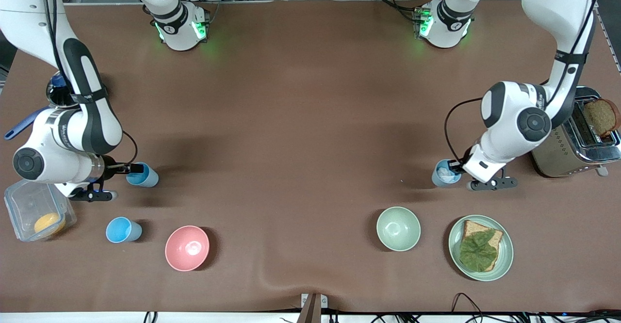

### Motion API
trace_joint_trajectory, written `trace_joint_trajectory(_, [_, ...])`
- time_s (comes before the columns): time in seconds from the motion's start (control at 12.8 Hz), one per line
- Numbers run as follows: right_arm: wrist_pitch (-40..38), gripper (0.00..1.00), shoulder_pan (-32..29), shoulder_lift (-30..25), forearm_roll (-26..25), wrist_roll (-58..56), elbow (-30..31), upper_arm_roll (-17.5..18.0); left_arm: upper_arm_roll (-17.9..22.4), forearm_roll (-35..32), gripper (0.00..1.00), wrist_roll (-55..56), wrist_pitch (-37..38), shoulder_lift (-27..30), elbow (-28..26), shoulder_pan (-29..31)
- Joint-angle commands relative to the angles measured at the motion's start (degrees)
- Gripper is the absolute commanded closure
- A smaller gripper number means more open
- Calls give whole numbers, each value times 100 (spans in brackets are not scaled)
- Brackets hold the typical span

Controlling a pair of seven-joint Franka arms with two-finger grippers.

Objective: Stack blue cups with both arms
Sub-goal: 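Close the right gripper on a blue cup while the left gripper lifts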

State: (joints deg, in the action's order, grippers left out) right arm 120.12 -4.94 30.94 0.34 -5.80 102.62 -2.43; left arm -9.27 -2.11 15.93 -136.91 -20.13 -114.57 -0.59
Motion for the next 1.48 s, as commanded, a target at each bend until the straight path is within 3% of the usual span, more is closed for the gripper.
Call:
trace_joint_trajectory(0.0, [196, 0, -50, 88, 211, 53, -23, 32, -232, 53, 100, 454, 156, 140, 13, 23])
trace_joint_trajectory(0.08, [214, 0, -50, 123, 281, 53, -23, 32, -259, 53, 100, 559, 191, 175, 13, 23])
trace_joint_trajectory(0.23, [240, 56, -50, 132, 299, 53, -14, 32, -277, 53, 100, 578, 305, 246, 22, 23])
trace_joint_trajectory(0.39, [240, 99, -42, 149, 299, 53, -14, 32, -355, 53, 100, 744, 314, 263, 40, 6])
trace_joint_trajectory(1.41, [205, 100, -15, 53, 291, -9, -75, 32, -769, 53, 100, 1501, 323, 281, 163, -38])
